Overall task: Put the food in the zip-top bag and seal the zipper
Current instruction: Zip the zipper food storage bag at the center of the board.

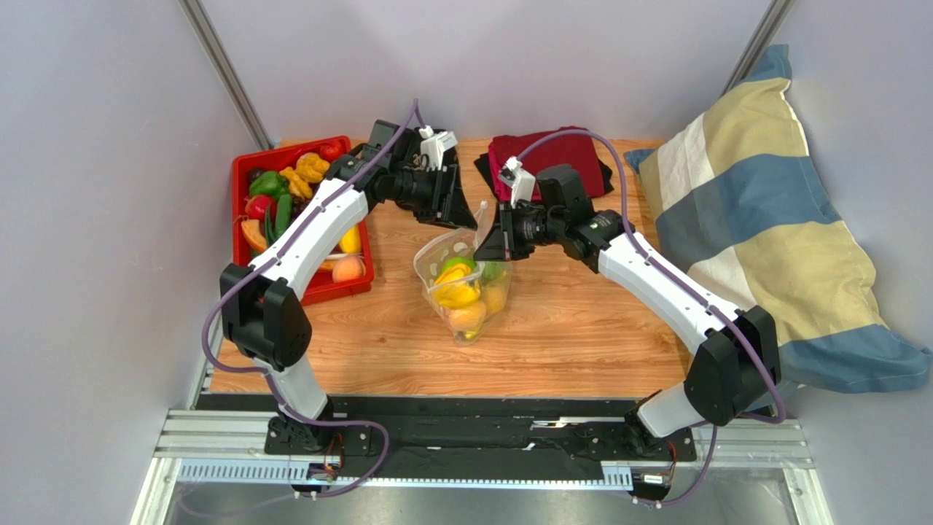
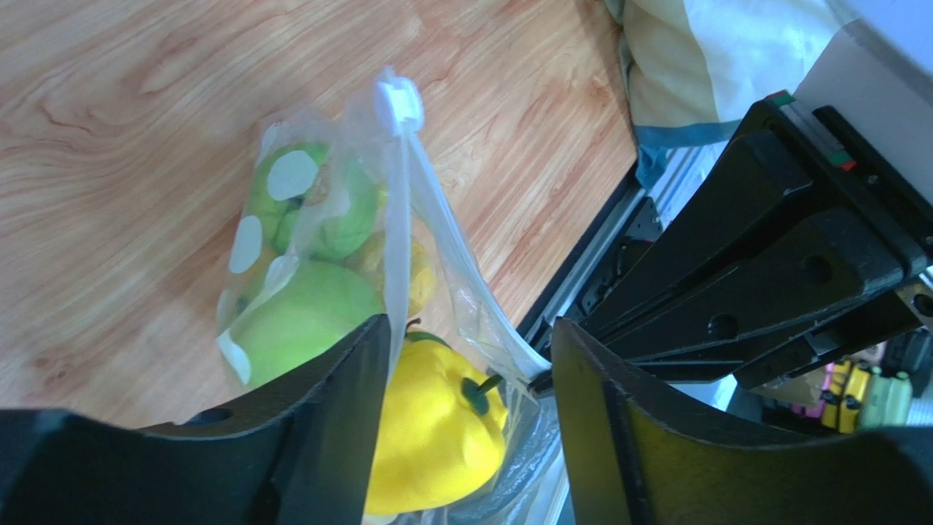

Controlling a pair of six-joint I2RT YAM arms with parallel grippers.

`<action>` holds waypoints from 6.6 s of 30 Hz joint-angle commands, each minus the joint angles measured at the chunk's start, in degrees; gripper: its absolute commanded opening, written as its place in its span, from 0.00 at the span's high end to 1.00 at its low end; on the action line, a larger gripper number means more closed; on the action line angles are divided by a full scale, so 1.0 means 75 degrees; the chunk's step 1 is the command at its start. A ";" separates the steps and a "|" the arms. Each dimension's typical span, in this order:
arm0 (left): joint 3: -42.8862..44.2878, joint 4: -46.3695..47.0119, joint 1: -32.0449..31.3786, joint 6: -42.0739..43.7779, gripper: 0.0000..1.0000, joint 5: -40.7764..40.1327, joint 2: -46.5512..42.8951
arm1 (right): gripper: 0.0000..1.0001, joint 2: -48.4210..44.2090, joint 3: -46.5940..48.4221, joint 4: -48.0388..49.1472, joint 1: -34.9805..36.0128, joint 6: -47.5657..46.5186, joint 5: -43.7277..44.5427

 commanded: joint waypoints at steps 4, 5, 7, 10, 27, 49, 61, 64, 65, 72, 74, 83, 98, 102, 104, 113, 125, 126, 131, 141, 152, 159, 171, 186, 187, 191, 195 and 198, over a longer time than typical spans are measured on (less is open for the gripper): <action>0.0051 0.0302 -0.0232 -0.0423 0.30 0.0173 0.0182 | 1.00 0.0064 0.0219 0.0724 0.0015 0.0133 0.0317; 0.0133 0.0197 -0.0267 -0.0411 0.30 -0.0025 0.0299 | 1.00 0.0076 0.0243 0.0736 0.0004 0.0156 0.0317; 0.0309 0.0162 -0.0361 -0.0352 0.32 -0.0120 0.0382 | 1.00 0.0099 0.0267 0.0760 0.0027 0.0180 0.0294; 0.0531 0.0091 -0.0489 -0.0305 0.34 -0.0285 0.0581 | 1.00 0.0123 0.0279 0.0783 0.0062 0.0180 0.0329; 0.1014 -0.1503 -0.0607 0.2447 1.00 -0.0555 0.0419 | 0.46 -0.0590 0.0619 -0.0869 -0.0592 -0.1635 -0.0851; 0.0148 -0.2923 -0.2188 0.8730 1.00 -0.0811 -0.1139 | 0.30 -0.2327 -0.1608 0.0924 -0.1168 -0.4215 -0.2261; -0.0616 -0.2089 -0.2810 0.8824 1.00 -0.1679 -0.1786 | 0.49 -0.1893 -0.1644 0.1205 -0.0829 -0.3805 -0.2800; -0.0640 -0.2007 -0.2822 0.8742 1.00 -0.1761 -0.1786 | 0.59 -0.1892 -0.1631 0.1123 -0.0712 -0.3956 -0.2929; -0.0675 -0.1949 -0.2822 0.8696 1.00 -0.1820 -0.1809 | 0.64 -0.1927 -0.1632 0.0995 -0.0676 -0.4050 -0.2952; -0.0968 -0.1340 -0.2822 0.8321 1.00 -0.2043 -0.2078 | 0.67 -0.2103 -0.1830 0.0712 -0.0571 -0.4285 -0.2824; -0.0992 -0.1315 -0.2822 0.8320 1.00 -0.2043 -0.2102 | 0.69 -0.2104 -0.1889 0.0759 -0.0547 -0.4181 -0.2695; -0.1050 -0.1222 -0.2822 0.8168 1.00 -0.1938 -0.2219 | 1.00 -0.2033 -0.1889 0.0748 -0.0559 -0.4145 -0.2520; -0.1906 0.0277 -0.2611 0.6763 0.34 -0.0756 -0.3357 | 1.00 -0.2572 -0.1983 0.0994 -0.0536 -0.5819 -0.2507; -0.1788 0.0547 -0.2611 0.6703 0.40 0.0054 -0.3157 | 1.00 -0.2677 -0.1960 0.0959 -0.0419 -0.6511 -0.2484; -0.1858 0.1014 -0.2611 0.6377 0.41 0.0172 -0.3075 | 1.00 -0.2724 -0.1960 0.0901 -0.0383 -0.6873 -0.2448; -0.1519 0.1157 -0.2611 0.6093 0.49 0.0230 -0.2442 | 1.00 -0.3006 -0.2112 0.0713 -0.0067 -0.7566 -0.2226; -0.1671 0.1309 -0.2623 0.6070 0.62 0.0464 -0.2571 | 1.00 -0.2842 -0.2018 0.0467 0.0027 -0.7602 -0.2144; -0.1683 0.1310 -0.2634 0.6093 0.63 0.0465 -0.2583 | 1.00 -0.2819 -0.2007 0.0478 0.0027 -0.7578 -0.2132; -0.1776 0.1263 -0.2658 0.6187 0.71 0.0582 -0.2571 | 1.00 -0.2807 -0.1972 0.0514 0.0027 -0.7414 -0.2073; -0.1883 0.0900 -0.2822 0.6538 0.97 0.0512 -0.2583 | 1.00 -0.2772 -0.1971 0.0537 0.0027 -0.7262 -0.2027; -0.1695 0.0888 -0.2810 0.6152 1.00 0.0254 -0.2665 | 0.67 -0.2690 -0.2053 0.0280 0.0027 -0.7320 -0.1769; -0.1718 0.0853 -0.2798 0.6117 1.00 0.0184 -0.2665 | 0.81 -0.2654 -0.2147 0.0220 0.0027 -0.7449 -0.1745; -0.1987 0.0233 -0.2353 0.6701 1.00 -0.0249 -0.2629 | 1.00 -0.3111 -0.2381 0.0232 -0.0020 -0.7602 -0.1663; -0.2503 -0.0411 -0.1381 0.7499 1.00 -0.0883 -0.2934 | 1.00 -0.3475 -0.2615 0.0432 -0.0558 -0.7426 -0.1687; -0.2515 -0.0471 -0.1195 0.7558 1.00 -0.0883 -0.2981 | 1.00 -0.3510 -0.2651 0.0432 -0.0594 -0.7437 -0.1675; -0.2597 -0.0776 -0.0843 0.7851 1.00 -0.0906 -0.3203 | 1.00 -0.3603 -0.2780 0.0420 -0.0874 -0.7461 -0.1652; -0.2702 -0.1057 -0.0549 0.8097 1.00 -0.1012 -0.3402 | 1.00 -0.3744 -0.2862 0.0385 -0.1121 -0.7519 -0.1582; -0.2714 -0.1221 -0.0303 0.8214 1.00 -0.1129 -0.3496 | 1.00 -0.3838 -0.2897 0.0268 -0.1367 -0.7496 -0.1570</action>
